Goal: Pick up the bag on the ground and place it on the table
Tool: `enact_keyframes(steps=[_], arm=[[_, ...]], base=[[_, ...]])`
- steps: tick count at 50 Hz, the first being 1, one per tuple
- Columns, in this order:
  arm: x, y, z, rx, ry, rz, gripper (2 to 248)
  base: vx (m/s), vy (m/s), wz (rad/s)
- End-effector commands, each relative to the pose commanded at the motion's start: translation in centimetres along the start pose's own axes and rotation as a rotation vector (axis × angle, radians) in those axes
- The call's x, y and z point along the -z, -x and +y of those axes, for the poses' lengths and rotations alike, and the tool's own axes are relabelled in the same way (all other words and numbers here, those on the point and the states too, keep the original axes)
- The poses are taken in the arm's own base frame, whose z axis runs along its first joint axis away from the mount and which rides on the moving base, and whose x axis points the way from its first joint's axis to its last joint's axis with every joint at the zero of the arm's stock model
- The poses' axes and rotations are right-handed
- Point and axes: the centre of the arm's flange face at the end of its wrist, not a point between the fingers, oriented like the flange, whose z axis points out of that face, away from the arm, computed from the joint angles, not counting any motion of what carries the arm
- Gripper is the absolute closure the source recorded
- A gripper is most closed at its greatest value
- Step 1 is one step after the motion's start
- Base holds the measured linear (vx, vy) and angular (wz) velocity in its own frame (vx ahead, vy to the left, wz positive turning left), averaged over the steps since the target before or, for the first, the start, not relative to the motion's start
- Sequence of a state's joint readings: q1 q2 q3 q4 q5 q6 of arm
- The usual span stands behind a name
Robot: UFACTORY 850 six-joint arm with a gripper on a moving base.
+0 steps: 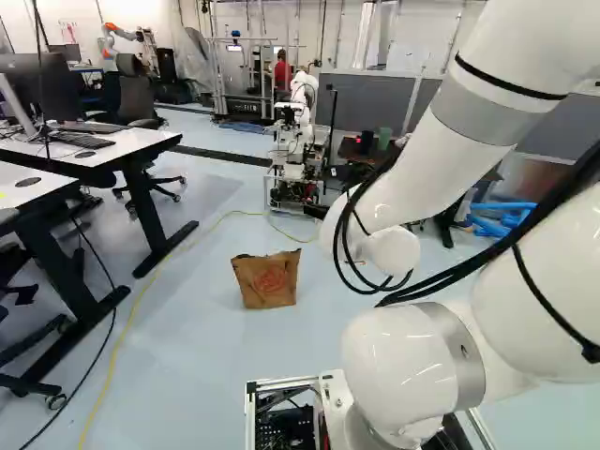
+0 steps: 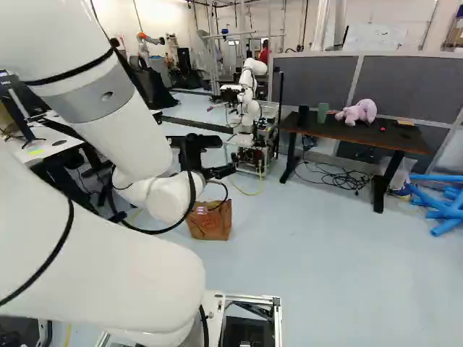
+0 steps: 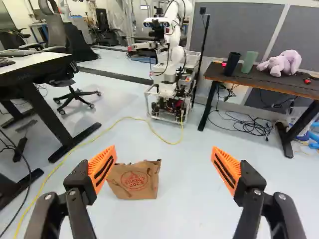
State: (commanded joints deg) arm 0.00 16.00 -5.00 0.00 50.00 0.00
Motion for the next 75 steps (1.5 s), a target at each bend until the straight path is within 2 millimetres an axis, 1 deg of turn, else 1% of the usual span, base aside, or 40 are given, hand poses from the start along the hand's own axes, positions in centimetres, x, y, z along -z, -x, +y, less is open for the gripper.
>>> enact_keyframes(steps=[43,44,75], arm=[[0.0,0.0,0.0,0.0,0.0,0.0,3],[-0.5,-0.2,-0.2,0.003,-0.008,-0.002,3],[-3.8,-1.5,-1.5,0.017,-0.046,-0.052,3]], base=[[0.176,0.126,-0.027],[0.151,0.107,-0.023],[0.012,0.01,-0.002]])
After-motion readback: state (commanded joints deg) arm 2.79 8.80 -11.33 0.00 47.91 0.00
